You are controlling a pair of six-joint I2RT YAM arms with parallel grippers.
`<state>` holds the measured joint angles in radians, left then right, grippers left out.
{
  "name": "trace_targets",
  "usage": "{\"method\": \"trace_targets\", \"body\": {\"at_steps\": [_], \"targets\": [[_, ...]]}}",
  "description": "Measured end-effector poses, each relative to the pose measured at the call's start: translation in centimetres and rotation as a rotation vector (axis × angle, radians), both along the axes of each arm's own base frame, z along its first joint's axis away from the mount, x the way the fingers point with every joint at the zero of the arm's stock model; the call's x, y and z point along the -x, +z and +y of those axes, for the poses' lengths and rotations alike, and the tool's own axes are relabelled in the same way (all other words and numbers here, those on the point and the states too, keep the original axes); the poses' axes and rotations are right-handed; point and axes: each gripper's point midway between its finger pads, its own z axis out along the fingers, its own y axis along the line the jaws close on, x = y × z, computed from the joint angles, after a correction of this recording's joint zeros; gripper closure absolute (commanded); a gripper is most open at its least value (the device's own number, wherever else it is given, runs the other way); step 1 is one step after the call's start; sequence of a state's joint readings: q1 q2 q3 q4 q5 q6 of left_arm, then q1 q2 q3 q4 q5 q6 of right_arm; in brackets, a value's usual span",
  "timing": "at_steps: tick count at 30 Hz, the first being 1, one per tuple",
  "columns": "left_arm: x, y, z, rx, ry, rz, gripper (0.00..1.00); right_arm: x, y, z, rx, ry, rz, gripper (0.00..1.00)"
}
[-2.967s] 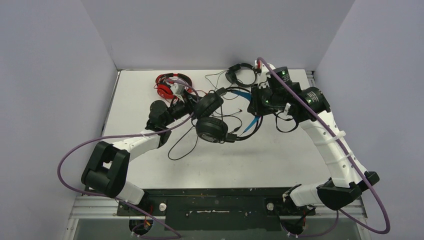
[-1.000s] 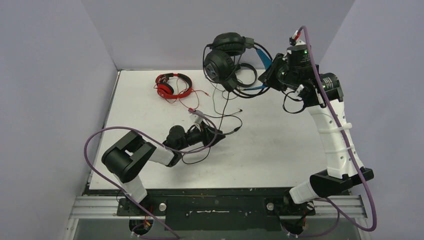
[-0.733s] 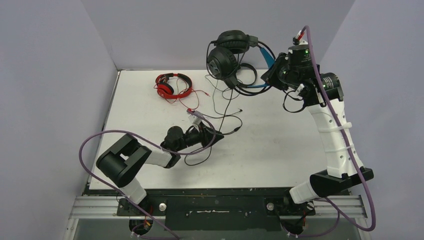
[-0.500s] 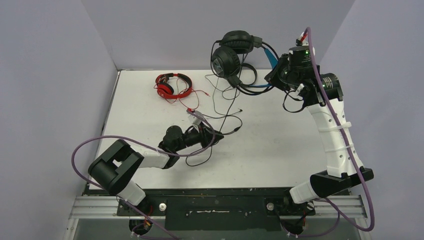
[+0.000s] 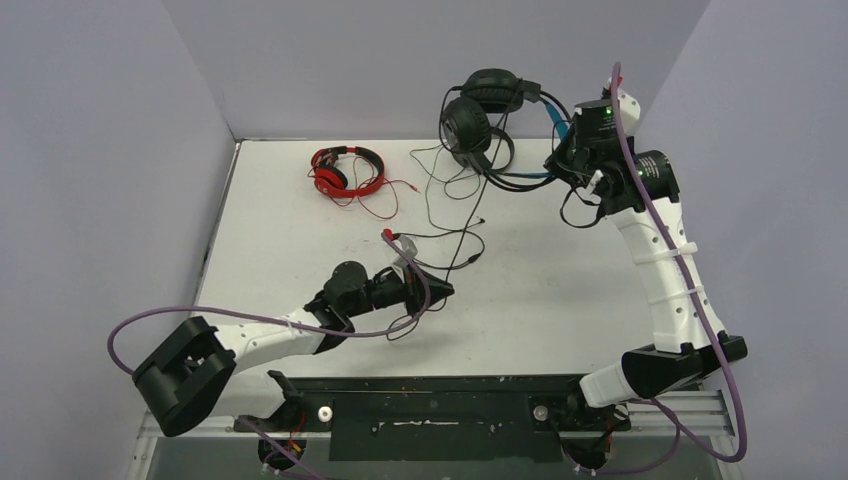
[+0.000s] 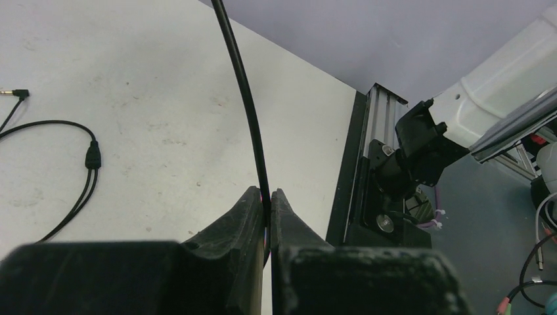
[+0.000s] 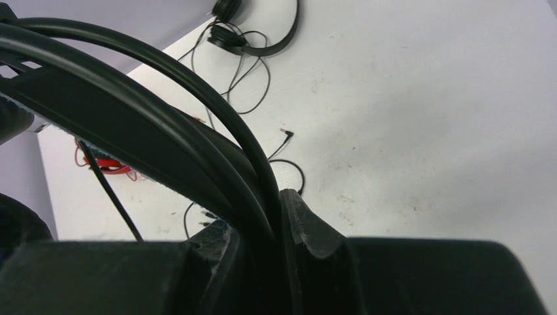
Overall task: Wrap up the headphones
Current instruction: Wrap the headphones cable around the headphones.
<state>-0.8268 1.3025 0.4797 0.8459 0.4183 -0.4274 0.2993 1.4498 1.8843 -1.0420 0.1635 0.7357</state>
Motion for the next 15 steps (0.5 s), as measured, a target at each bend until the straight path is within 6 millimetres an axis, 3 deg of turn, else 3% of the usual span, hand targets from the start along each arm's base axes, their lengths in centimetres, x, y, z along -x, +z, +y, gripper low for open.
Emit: {"method": "trace_targets", "body": {"at_steps": [15], "targets": [[2.2,2.5,1.8,-0.116,0.061,-0.002,1.0,0.0,-4.9,-4.4,0.153,-0.202,0.089,1.0]]}}
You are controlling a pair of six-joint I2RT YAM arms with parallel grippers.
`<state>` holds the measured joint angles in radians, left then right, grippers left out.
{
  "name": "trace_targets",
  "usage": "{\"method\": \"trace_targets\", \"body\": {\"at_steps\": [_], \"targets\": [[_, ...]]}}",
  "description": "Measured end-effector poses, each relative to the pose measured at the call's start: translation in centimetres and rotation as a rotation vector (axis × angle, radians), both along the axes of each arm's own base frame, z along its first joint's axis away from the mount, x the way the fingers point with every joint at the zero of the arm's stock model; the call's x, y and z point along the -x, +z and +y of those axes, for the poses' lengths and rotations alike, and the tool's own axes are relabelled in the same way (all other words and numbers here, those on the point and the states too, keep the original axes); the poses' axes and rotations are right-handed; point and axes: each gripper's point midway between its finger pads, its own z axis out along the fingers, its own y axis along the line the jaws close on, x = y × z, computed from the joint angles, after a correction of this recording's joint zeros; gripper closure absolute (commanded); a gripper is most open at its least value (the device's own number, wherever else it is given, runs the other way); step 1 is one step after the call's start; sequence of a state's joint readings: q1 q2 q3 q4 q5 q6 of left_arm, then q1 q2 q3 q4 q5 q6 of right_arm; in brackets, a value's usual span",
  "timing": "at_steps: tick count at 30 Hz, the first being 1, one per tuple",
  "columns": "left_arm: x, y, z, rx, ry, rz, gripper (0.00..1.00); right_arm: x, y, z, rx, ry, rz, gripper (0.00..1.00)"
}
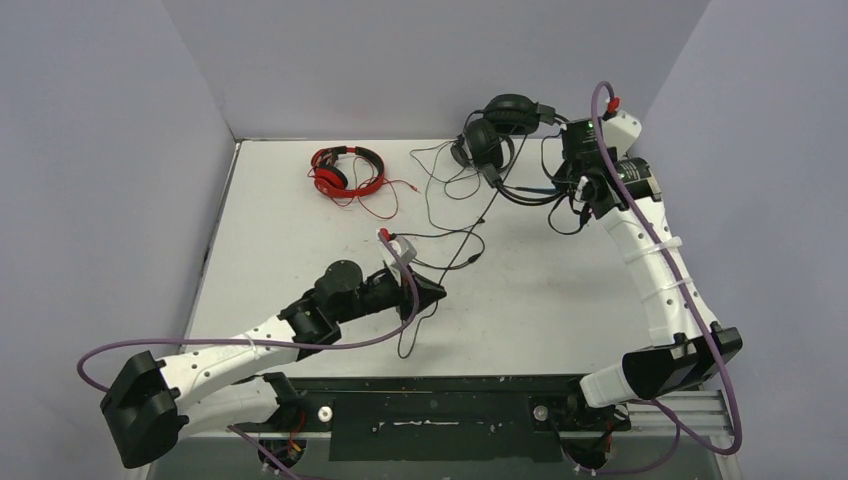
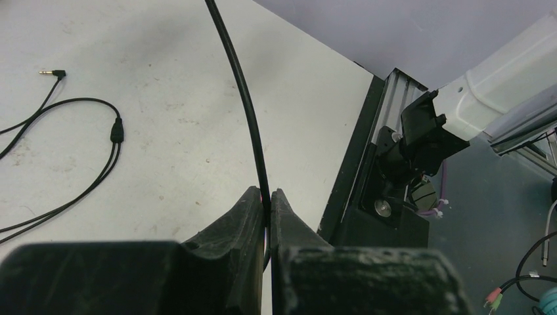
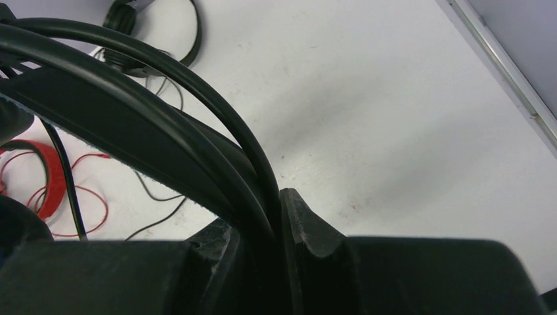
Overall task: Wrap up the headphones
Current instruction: Wrap the headphones cable around the headphones.
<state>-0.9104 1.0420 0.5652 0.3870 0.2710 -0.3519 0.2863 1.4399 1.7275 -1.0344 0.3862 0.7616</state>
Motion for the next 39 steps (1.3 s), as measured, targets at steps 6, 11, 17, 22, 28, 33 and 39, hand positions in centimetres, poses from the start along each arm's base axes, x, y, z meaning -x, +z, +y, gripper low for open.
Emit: {"method": "trace_targets", "body": {"at_steps": [6,11,17,22,28,33,39], "targets": [[0.7,1.1,-0.1,-0.057,0.007,-0.011,1.0,0.4,-2.1,-1.7,0.049,-0.082,0.044,1.0],[0.7,1.4,0.3,-0.137,0.049,-0.023,1.0,0.6,-4.0,-2.0,0.068,-0.093,0.074,1.0],[-0.2,4.2,1.1,-0.203,0.12,-0.067,1.0,1.2,-5.9,-2.6,0.099,-0.107,0.116,1.0],[-0.1,5.1,1.9,-0.228,0.146,-0.087,1.0,2.0,-6.5,-3.2,0.122,-0.12,0.124,1.0],[-0.7,5.2,3.3,-0.3,0.196,-0.11,1.0,2.5,-6.7,-3.5,0.143,-0.105,0.121,1.0],[-2.0,7.4,4.2,-0.321,0.267,-0.18,1.0,3.0,-7.8,-3.5,0.168,-0.083,0.155,1.0],[-4.2,8.1,4.7,-0.409,0.367,-0.285,1.0,3.6,-8.5,-2.3,0.218,-0.031,0.184,1.0]]}}
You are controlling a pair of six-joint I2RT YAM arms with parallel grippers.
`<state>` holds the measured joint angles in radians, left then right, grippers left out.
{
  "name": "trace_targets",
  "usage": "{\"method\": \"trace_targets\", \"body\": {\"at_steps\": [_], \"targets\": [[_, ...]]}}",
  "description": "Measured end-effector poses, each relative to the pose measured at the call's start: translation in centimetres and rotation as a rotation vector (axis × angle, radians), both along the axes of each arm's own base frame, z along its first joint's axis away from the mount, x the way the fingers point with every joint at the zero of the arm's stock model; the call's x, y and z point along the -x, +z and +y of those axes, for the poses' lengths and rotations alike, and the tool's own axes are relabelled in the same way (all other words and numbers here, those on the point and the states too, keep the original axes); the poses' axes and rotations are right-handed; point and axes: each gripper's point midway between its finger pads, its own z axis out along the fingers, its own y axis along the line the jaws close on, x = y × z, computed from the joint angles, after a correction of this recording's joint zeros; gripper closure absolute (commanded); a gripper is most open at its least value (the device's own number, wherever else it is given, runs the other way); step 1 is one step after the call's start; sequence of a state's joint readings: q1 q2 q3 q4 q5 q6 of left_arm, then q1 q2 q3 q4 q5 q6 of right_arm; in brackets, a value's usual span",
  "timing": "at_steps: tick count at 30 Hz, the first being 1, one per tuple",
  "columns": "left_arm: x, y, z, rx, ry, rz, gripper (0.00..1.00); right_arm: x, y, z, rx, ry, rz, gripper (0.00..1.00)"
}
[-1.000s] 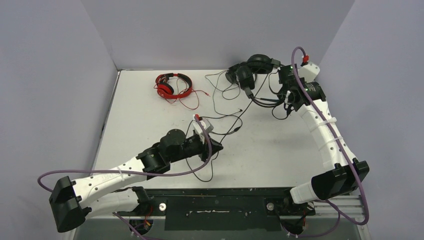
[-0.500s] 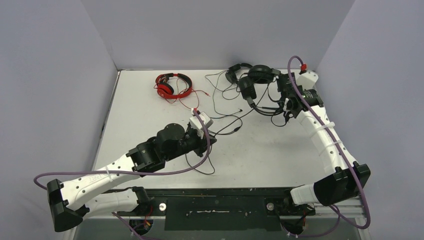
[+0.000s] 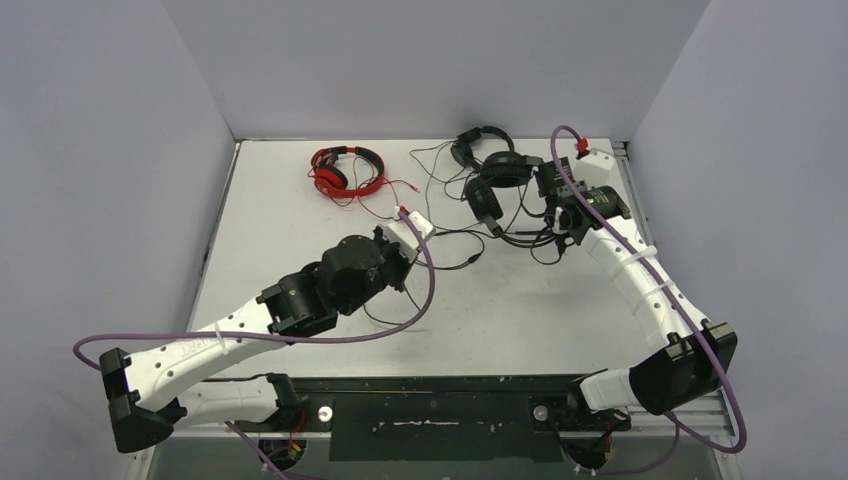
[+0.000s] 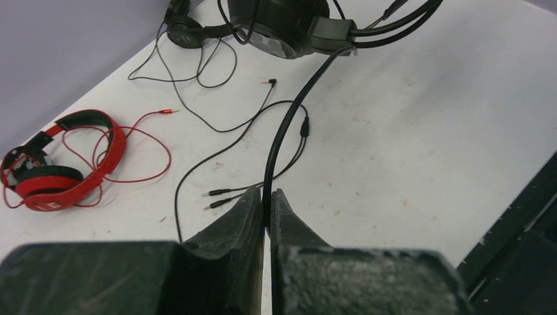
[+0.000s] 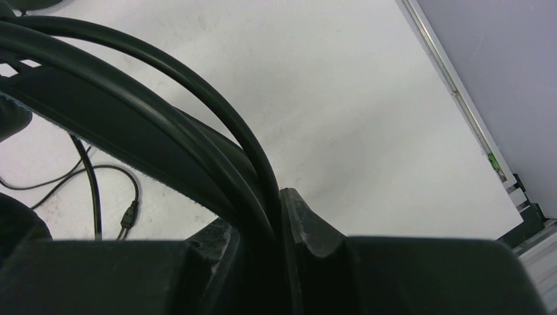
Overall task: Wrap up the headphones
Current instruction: Wrap the headphones cable around the headphones.
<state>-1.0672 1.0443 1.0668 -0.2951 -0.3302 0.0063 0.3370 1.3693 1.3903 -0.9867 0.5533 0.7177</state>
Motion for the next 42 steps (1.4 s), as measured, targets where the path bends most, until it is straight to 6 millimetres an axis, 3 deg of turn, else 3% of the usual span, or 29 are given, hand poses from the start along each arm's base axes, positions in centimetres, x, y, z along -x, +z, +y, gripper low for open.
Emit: {"method": "trace_targets", "body": {"at_steps": [6,11,16,23,29,38,42], "targets": [[-1.9,0.0,-0.1,-0.112,0.044,-0.083,1.0,0.6,-1.9,1.9,0.054,0.062,0.054,1.0],[-2.4,3.7,-0.4,-0.059,0.047,-0.16,1.0,1.9,-5.2,1.4,0.098,0.067,0.149,1.0],[-2.2,6.6,0.0,0.001,0.046,-0.214,1.0,2.6,-6.9,1.1,0.118,0.069,0.193,1.0],[-2.3,7.7,0.1,0.015,0.047,-0.25,1.0,2.3,-7.4,2.0,0.121,0.129,0.195,1.0],[-4.1,7.9,0.3,-0.014,0.08,-0.264,1.0,2.7,-8.3,3.2,0.14,0.206,0.219,1.0],[-5.8,13.3,0.2,0.062,0.073,-0.325,1.0,4.0,-10.3,3.1,0.158,0.231,0.267,1.0],[-6.3,14.3,-0.3,0.068,0.051,-0.339,1.0,3.8,-10.5,4.3,0.133,0.284,0.252,1.0]]}}
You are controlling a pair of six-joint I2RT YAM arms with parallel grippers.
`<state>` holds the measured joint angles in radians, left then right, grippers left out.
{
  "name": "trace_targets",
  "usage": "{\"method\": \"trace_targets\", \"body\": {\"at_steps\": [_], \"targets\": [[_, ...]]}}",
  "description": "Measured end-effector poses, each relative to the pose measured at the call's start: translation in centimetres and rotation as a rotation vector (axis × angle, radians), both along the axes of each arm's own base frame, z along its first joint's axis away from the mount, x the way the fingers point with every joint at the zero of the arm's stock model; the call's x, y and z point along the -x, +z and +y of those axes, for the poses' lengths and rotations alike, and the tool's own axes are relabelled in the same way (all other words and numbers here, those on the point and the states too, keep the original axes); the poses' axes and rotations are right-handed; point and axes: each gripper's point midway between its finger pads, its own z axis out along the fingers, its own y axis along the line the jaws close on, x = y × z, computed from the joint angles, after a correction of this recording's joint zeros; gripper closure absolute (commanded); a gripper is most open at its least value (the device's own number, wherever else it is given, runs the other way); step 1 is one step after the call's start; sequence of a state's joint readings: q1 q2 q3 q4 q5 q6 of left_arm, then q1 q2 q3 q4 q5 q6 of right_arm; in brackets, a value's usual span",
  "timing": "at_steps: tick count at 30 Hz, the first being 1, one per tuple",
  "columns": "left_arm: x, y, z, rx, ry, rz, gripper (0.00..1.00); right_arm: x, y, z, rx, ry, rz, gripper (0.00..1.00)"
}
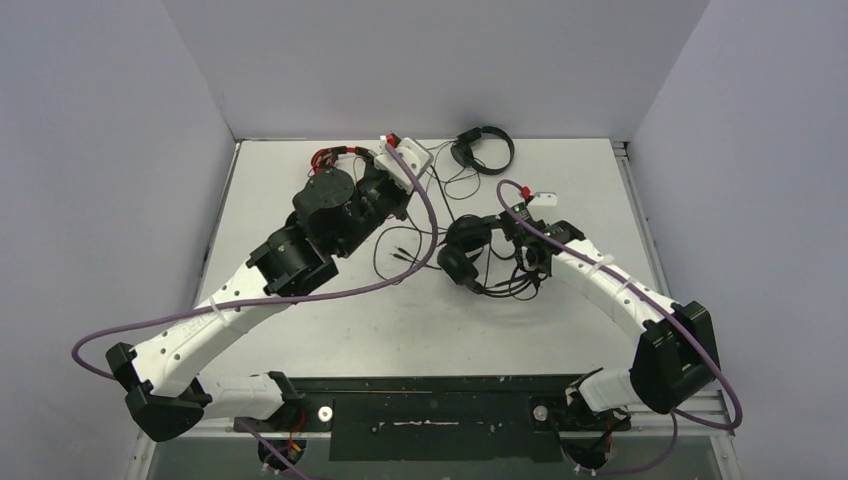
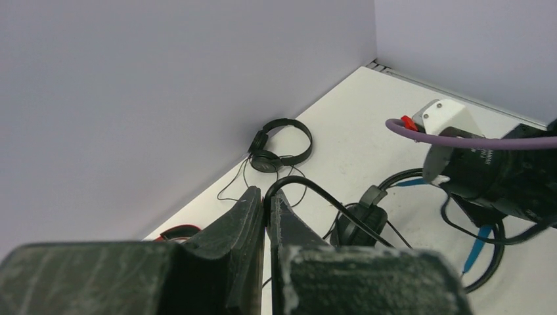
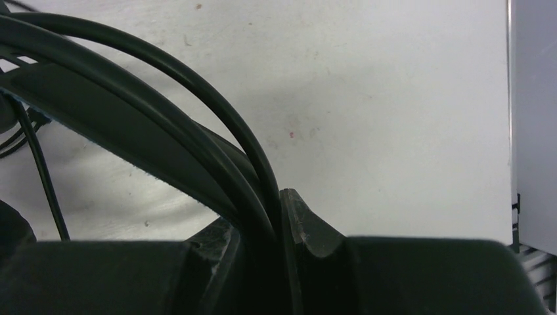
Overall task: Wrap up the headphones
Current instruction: Wrap the headphones cable around the headphones.
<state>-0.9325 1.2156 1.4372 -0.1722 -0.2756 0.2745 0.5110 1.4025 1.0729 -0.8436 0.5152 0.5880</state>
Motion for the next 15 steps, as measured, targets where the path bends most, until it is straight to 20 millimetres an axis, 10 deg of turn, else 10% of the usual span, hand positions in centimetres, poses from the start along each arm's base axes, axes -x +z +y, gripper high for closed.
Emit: {"method": "trace_targets", "body": {"at_steps": [15], "targets": [[-8.5,-5.0,2.1,-0.024,0.018,0.133,1.0,2.3,0.3,5.5,-0.078,0.35,0.022,1.0]]}}
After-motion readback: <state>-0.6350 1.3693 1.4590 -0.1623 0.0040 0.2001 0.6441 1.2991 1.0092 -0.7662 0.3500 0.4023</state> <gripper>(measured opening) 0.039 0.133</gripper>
